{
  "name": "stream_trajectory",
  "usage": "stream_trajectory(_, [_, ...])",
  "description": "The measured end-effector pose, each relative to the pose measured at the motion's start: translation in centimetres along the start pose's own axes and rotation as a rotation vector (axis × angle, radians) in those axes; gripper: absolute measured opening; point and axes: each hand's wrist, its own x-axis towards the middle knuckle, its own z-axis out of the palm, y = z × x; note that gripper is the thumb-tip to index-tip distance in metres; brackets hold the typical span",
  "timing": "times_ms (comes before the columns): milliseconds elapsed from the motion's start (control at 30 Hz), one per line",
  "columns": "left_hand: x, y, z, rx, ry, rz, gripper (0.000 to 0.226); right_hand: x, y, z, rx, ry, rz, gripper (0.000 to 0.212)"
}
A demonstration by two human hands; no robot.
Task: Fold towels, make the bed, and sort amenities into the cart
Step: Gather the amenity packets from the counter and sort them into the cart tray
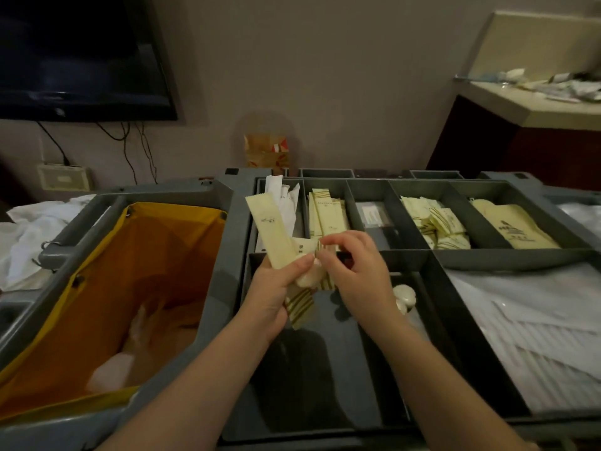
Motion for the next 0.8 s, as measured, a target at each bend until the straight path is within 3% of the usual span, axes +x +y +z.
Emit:
stream_trajectory(267, [-0.9,-0.7,0.1,0.008,-0.021,-0.080,0.020,-3.4,0.9,0.6,-0.243,-0.054,0.012,0.050])
stream_trajectory(500, [-2.2,-1.4,0.7,0.158,-0.165,-0.048,0.052,-4.6,1.6,-0.3,-0.225,0.119,-0.008,0.042])
stream_trajectory(700, [-2.9,-2.9,2.1,0.402,-0.203,0.008,0.048,-5.5,2.7,-2.7,-0.251,0.073,0.080,0.042])
stream_trajectory(800, [-3.4,-3.9,3.7,0.370,-0.160,0.005,0.053,-5.6,2.8,-5.0,-0.135,-0.064,0.136,0.038])
